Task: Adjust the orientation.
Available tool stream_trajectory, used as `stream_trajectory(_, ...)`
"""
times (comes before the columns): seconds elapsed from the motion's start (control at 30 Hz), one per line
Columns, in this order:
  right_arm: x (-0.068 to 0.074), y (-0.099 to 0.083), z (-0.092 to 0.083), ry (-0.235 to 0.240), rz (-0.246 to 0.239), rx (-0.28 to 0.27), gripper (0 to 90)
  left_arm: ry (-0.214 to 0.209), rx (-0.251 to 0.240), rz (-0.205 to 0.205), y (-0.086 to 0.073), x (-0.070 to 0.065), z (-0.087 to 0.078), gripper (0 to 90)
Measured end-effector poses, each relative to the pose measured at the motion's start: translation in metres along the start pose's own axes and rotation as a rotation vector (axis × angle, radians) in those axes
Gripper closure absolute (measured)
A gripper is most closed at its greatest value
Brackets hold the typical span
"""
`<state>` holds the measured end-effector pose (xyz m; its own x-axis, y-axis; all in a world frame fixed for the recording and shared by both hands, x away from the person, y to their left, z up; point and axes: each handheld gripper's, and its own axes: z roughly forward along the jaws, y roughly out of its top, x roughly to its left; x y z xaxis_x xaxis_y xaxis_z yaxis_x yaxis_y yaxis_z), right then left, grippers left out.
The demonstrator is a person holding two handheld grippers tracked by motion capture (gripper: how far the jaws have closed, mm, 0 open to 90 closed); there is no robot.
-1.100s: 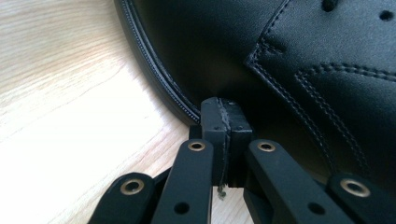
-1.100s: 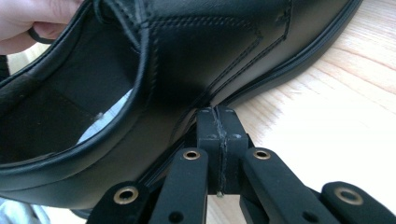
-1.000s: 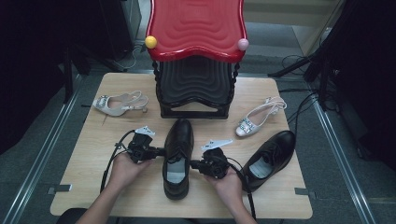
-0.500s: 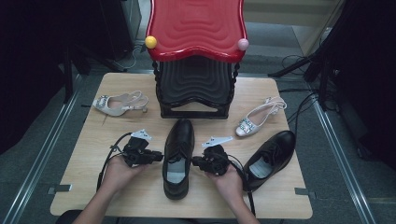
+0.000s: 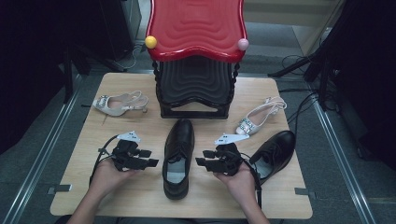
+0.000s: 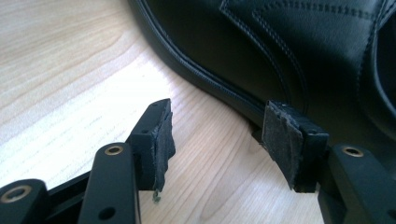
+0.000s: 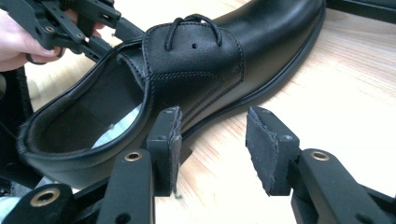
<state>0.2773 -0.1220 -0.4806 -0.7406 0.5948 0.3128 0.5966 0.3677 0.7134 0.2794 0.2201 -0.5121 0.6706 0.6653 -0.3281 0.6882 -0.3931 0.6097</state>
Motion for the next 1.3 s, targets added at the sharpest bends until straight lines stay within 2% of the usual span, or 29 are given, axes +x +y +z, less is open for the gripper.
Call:
stream_trajectory(0.17,-0.002,-0.004,-0.016,-0.033,-0.004,-0.012,56.6,0.017,0.008,0.003,-0.002,0.0,-0.001,42.0)
stream_trajectory(0.37,-0.01,-0.009,-0.031,-0.046,0.016,-0.007,60.6,0.007,-0.016,0.005,-0.001,0.0,-0.004,42.0)
stream_trajectory(0.53,-0.017,-0.013,-0.04,-0.048,0.043,-0.009,68.7,0.005,-0.012,0.007,0.001,0.001,-0.003,42.0)
stream_trajectory(0.63,-0.02,-0.015,-0.046,-0.051,0.055,-0.011,76.0,0.009,-0.012,0.009,0.003,0.001,-0.003,42.1)
stream_trajectory(0.67,-0.021,-0.017,-0.052,-0.054,0.062,-0.011,82.0,0.002,-0.016,0.005,0.004,0.002,-0.002,42.2)
stream_trajectory(0.7,-0.021,-0.017,-0.052,-0.054,0.062,-0.011,82.0,0.002,-0.016,0.005,0.004,0.002,-0.002,42.2)
stream_trajectory(0.73,-0.022,-0.019,-0.057,-0.058,0.066,-0.01,88.2,0.006,-0.017,0.01,0.005,0.002,-0.002,42.2)
stream_trajectory(0.8,-0.023,-0.021,-0.06,-0.062,0.071,-0.007,90.0,0.008,-0.013,0.014,0.007,0.003,-0.001,42.2)
stream_trajectory(0.87,-0.025,-0.024,-0.066,-0.065,0.084,-0.007,90.0,0.005,-0.007,0.016,0.009,0.003,0.001,42.4)
stream_trajectory(0.97,-0.028,-0.03,-0.076,-0.097,0.107,-0.01,90.0,-0.011,-0.024,0.0,0.012,0.005,0.003,42.5)
stream_trajectory(1.17,-0.036,-0.048,-0.104,-0.166,0.155,-0.041,90.0,-0.013,0.001,-0.001,0.016,0.007,0.009,42.9)
stream_trajectory(1.3,-0.037,-0.055,-0.115,-0.156,0.18,-0.082,90.0,-0.014,0.004,0.004,0.019,0.007,0.011,42.9)
